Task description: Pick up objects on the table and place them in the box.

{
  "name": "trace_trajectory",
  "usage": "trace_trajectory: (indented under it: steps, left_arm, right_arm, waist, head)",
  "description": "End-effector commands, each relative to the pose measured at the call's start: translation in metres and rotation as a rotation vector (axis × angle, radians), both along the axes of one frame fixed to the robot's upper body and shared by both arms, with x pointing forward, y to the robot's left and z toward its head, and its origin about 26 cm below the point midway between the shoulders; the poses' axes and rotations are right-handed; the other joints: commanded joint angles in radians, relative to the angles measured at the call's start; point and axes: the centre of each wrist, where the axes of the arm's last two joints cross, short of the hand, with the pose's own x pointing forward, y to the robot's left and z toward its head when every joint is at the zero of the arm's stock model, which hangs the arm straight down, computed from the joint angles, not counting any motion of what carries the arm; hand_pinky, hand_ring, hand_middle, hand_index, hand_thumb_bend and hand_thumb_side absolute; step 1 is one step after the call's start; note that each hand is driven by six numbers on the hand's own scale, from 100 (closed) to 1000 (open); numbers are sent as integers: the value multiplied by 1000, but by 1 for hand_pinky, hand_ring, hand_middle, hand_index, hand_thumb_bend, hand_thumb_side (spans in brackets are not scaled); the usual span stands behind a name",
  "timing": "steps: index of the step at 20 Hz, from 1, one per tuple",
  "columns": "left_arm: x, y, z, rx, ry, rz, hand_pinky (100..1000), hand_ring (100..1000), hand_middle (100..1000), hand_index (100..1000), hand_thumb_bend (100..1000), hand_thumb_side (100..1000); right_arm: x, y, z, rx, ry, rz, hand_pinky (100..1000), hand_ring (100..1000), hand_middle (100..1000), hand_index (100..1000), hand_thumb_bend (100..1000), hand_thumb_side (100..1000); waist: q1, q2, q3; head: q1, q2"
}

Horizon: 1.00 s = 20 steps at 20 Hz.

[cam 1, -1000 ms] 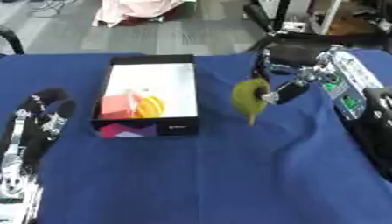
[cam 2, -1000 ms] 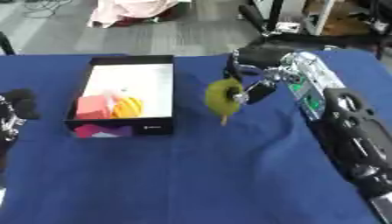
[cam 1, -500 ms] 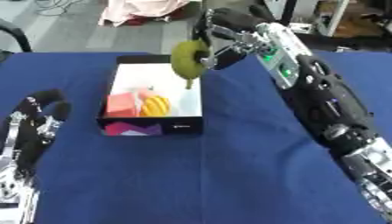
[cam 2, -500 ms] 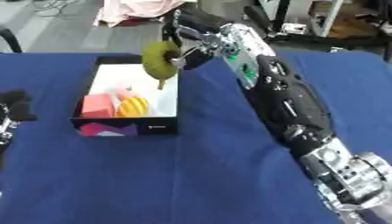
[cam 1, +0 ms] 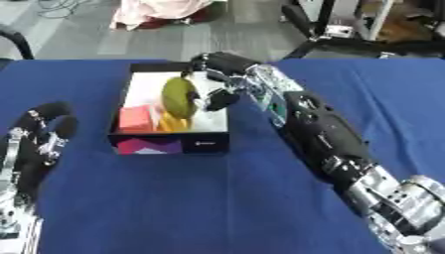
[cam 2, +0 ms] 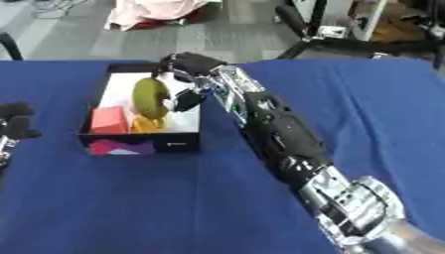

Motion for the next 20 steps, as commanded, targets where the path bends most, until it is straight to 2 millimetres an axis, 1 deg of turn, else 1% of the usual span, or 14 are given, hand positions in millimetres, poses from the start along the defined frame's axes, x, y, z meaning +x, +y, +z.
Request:
trace_trajectory:
  steps: [1,2,3,4,5,6,8,9,10,12,13,14,15,20]
  left_arm:
    - [1,0,8,2,-27,-4,640,884,652,742,757,625]
    - [1,1,7,3,-25,1,640,884,652,742,758,625]
    - [1,2,7,4,-24,5,640,884,652,742,757,625]
    - [0,3,6,5,-22,6,640,885,653,742,757,626]
    - [0,3,6,7,-21,8,640,885,653,742,756,625]
    - [0,4,5,8,-20,12,640,885,653,742,757,625]
    - [-1,7,5,11,-19,23,640,885,653,742,755,625]
    - [-2,9,4,12,-17,28,641,885,653,742,755,625]
    - [-2,10,3,15,-14,32,641,886,653,742,754,624]
    - [-3,11,2,19,-9,35,640,886,653,742,752,624]
    - [-3,11,1,22,-7,32,640,886,653,742,752,624]
    - [-4,11,0,24,-6,31,641,887,653,742,749,623]
    - [-4,12,0,26,-6,33,640,887,653,742,749,623]
    - [-5,13,-2,22,-6,48,639,887,653,741,743,619]
  right_arm:
    - [3,-6,25,-4,-92,-2,946,863,879,980,100,802]
    - [3,-10,29,10,-114,-7,947,866,886,981,100,790]
    - [3,-14,33,23,-131,-13,944,861,881,979,100,732]
    - [3,-19,40,46,-154,-23,942,857,876,977,100,620]
    - [2,-26,46,76,-180,-35,928,838,856,964,100,413]
    - [1,-32,52,110,-206,-46,915,823,839,953,100,263]
    - [-5,-49,62,222,-255,-62,896,802,814,940,100,140]
    - [-10,-58,67,296,-268,-68,879,782,786,922,100,152]
    - [-17,-69,72,377,-276,-76,863,759,754,899,100,219]
    - [-35,-96,73,559,-266,-102,837,724,711,869,100,404]
    - [-47,-108,72,647,-252,-112,835,721,709,867,100,413]
    - [-59,-120,67,726,-231,-127,812,701,688,852,100,465]
    - [-72,-130,63,797,-211,-137,810,698,685,851,100,470]
    - [-135,-168,19,1048,-85,-218,763,662,648,800,100,522]
  waist:
    - [8,-4,-7]
    - [7,-6,-12]
    - [6,-7,-15]
    - [5,-9,-19]
    - [4,-10,-23]
    - [3,-11,-27]
    - [-1,-15,-39]
    - [-4,-17,-45]
    - [-9,-19,-52]
    - [-17,-21,-67]
    - [-22,-22,-73]
    - [-26,-21,-79]
    - [-30,-21,-83]
    - [-37,-19,-120]
  head:
    - [10,-2]
    - [15,-2]
    - [17,-2]
    - [21,-2]
    - [26,-2]
    - [32,-2]
    - [46,-2]
    - [51,-2]
    - [57,-2]
    - [71,-2]
    - [77,-2]
    - [88,-2]
    - [97,-2]
    - [148,-2]
